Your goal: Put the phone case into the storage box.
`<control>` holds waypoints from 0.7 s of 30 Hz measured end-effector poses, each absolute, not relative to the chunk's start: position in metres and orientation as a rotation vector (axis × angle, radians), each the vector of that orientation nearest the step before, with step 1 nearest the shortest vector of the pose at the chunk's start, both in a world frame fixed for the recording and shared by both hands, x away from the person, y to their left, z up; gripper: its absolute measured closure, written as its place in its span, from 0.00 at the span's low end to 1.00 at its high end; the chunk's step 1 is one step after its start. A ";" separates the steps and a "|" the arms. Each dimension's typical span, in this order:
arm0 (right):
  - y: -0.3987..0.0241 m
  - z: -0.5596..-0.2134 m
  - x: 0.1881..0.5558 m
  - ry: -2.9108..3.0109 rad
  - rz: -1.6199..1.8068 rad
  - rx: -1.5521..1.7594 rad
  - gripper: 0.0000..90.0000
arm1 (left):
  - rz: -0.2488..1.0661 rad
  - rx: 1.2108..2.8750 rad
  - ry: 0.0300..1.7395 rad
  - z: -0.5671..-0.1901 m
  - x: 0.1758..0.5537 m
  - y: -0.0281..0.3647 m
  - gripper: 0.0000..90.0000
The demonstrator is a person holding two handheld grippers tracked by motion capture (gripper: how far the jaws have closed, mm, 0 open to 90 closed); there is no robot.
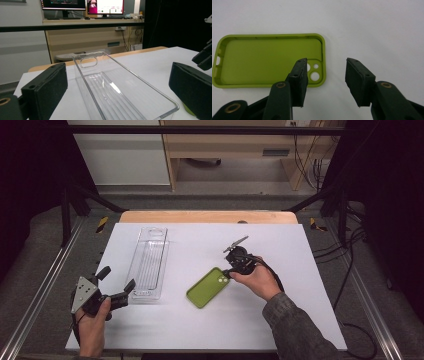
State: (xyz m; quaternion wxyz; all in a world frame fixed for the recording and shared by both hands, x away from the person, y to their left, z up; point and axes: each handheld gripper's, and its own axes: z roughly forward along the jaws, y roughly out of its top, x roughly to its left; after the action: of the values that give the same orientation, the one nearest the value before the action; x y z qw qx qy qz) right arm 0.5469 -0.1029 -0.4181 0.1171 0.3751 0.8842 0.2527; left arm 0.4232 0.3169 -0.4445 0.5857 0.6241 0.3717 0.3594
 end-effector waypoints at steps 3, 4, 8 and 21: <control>-0.103 -0.420 0.548 2.595 0.740 1.103 0.60 | 0.838 1.456 0.867 -0.445 0.423 0.317 0.02; -0.103 -0.420 0.548 2.595 0.741 1.114 0.61 | 0.838 1.455 0.867 -0.444 0.423 0.317 0.02; -0.103 -0.422 0.548 2.604 0.739 1.117 0.62 | 0.837 1.456 0.867 -0.445 0.423 0.317 0.02; -0.101 -0.433 0.548 2.618 0.738 1.143 0.65 | 0.840 1.462 0.864 -0.445 0.423 0.316 0.02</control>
State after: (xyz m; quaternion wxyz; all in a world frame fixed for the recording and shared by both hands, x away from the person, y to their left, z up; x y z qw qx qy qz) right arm 0.5480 -0.1013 -0.4327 0.0955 0.3857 0.8833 0.2489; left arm 0.4232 0.3157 -0.4446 0.5840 0.6264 0.3703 0.3598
